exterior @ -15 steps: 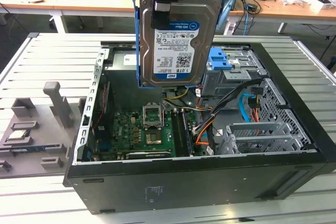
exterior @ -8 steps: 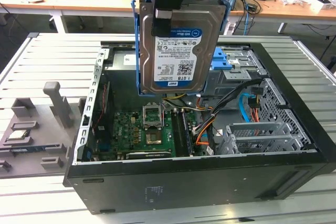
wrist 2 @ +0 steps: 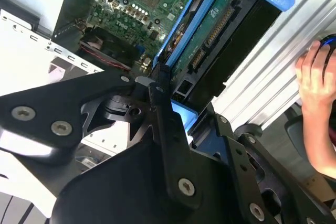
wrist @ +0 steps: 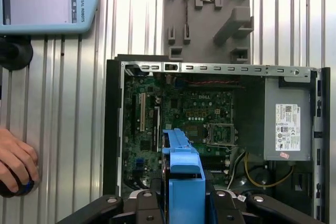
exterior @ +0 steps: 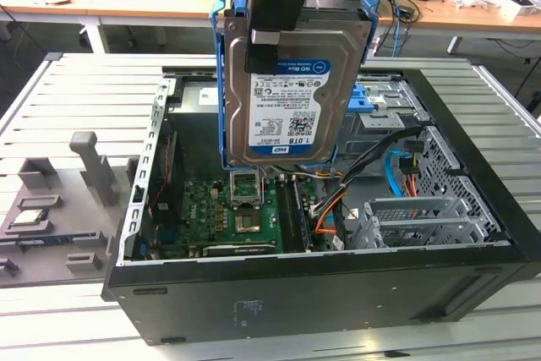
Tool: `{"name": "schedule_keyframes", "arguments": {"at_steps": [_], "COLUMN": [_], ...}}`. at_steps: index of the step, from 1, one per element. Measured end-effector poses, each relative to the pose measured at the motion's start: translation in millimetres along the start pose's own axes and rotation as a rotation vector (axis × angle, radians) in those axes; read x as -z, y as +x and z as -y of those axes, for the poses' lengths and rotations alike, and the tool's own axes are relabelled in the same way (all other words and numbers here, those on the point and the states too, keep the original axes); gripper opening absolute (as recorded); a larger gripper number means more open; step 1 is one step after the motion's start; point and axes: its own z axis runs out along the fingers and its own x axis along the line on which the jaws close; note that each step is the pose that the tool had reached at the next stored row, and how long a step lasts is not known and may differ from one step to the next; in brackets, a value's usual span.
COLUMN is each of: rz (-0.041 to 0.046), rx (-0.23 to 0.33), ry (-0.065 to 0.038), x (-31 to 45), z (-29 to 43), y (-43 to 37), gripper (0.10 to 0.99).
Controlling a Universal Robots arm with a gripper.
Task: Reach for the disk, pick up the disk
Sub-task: 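Pick up the disk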
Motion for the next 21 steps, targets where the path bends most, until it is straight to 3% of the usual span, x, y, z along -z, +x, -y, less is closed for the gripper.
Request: {"name": "schedule_keyframes", "arguments": {"at_steps": [7, 21], "rz": [0.0001, 0.0001], "rx": [0.0, 0.0], "ry": [0.0, 0.0], "x": [0.2, 0.6], "z": [-0.4, -1.1], "y": [16.2, 38.5], "gripper": [0.369, 0.369]}}
